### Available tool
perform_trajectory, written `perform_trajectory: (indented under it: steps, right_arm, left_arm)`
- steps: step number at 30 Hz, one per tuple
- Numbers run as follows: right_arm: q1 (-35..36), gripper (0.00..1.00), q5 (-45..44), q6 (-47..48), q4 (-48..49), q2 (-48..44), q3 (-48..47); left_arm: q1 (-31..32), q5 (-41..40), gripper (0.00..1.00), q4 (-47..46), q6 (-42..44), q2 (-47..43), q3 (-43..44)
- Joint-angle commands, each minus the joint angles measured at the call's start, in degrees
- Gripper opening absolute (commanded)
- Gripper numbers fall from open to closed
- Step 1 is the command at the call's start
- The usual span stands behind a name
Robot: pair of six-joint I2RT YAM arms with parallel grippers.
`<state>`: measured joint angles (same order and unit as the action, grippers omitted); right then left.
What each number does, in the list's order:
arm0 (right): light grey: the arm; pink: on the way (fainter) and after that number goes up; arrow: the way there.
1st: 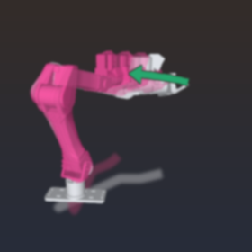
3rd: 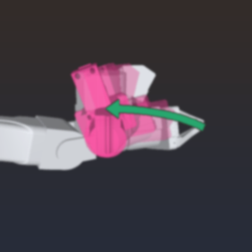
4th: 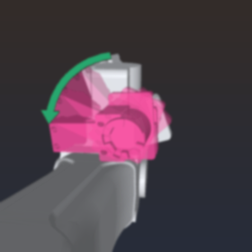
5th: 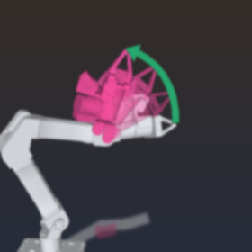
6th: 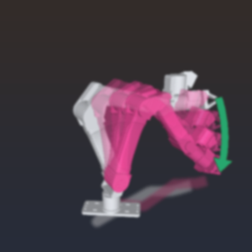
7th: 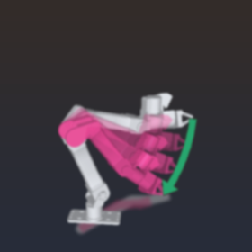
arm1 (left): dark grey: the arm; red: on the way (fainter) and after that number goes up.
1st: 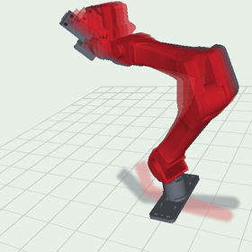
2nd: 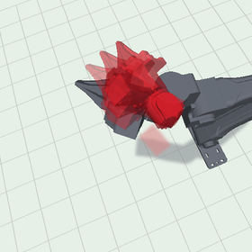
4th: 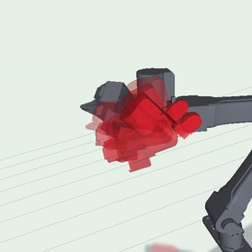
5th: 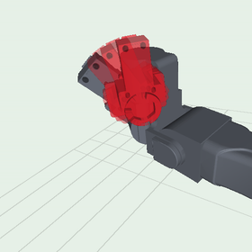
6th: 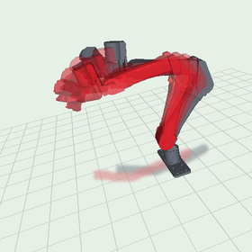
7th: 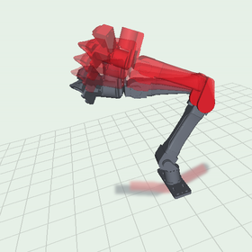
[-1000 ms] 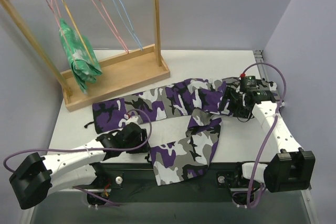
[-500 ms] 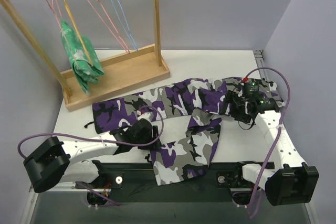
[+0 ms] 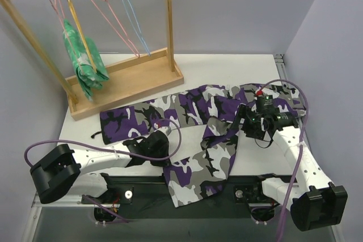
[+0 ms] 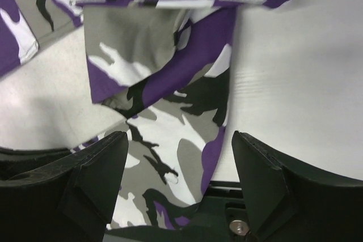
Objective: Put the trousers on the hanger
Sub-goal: Flatten out the trousers at the center of the board.
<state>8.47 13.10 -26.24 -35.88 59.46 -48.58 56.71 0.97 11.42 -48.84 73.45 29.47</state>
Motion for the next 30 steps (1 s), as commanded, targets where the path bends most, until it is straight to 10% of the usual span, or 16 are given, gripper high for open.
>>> perform_trajectory:
  steps: [1,13,30]
  right_arm:
    - [6.6,0.75,0.4,-7.0,-0.5,-0.7,2.3]
    - [26.1,0.75,-12.4,-15.2,2.8,13.6,-5.0]
    - [30.6,0.75,-22.5,-12.7,-0.8,35.8,-18.9]
  left_arm:
    - [0.4,-0.5,0.00,5.5,0.2,-4.1,0.4]
    - [0.8,-4.8,0.00,13.1,-4.1,-19.2,-2.5]
    - [1.6,-9.2,0.00,17.3,-5.7,-25.1,-3.0]
